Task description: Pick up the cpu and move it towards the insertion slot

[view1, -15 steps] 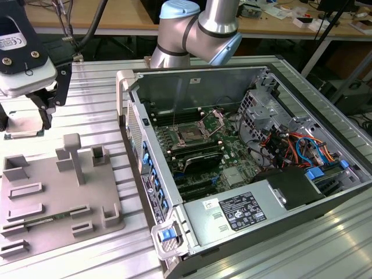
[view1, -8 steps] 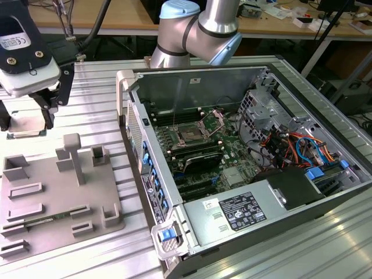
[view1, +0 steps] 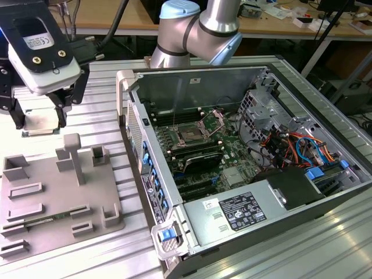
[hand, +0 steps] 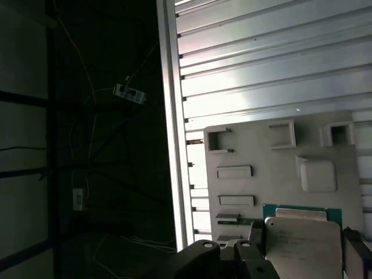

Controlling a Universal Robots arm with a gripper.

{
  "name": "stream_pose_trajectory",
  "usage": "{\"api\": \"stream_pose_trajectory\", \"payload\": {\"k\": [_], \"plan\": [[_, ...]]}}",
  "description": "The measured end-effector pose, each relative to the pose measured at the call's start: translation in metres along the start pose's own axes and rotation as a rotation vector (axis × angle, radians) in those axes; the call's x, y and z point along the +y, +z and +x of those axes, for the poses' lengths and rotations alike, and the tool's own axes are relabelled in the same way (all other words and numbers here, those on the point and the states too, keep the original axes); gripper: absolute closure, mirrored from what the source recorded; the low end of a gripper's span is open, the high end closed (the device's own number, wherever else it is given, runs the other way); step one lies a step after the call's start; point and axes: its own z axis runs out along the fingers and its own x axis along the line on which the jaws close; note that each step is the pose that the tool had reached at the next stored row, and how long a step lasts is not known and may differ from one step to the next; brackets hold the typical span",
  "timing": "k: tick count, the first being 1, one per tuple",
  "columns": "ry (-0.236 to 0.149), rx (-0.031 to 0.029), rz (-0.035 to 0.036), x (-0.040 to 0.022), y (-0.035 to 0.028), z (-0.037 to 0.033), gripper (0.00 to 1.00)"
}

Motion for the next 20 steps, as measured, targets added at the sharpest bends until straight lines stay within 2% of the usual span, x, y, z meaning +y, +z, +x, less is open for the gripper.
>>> {"api": "stream_pose_trajectory", "payload": {"k": [7,8,20], "plan": [[0.000,0.0000,0.0000,0.0007,-0.0001,-0.0097,0.45],[0.000,0.0000,0.0000,0.0010,-0.0002,-0.0140,0.45],[0.000,0.0000,0.0000,0.0016,-0.0003,-0.0218,0.45]]}}
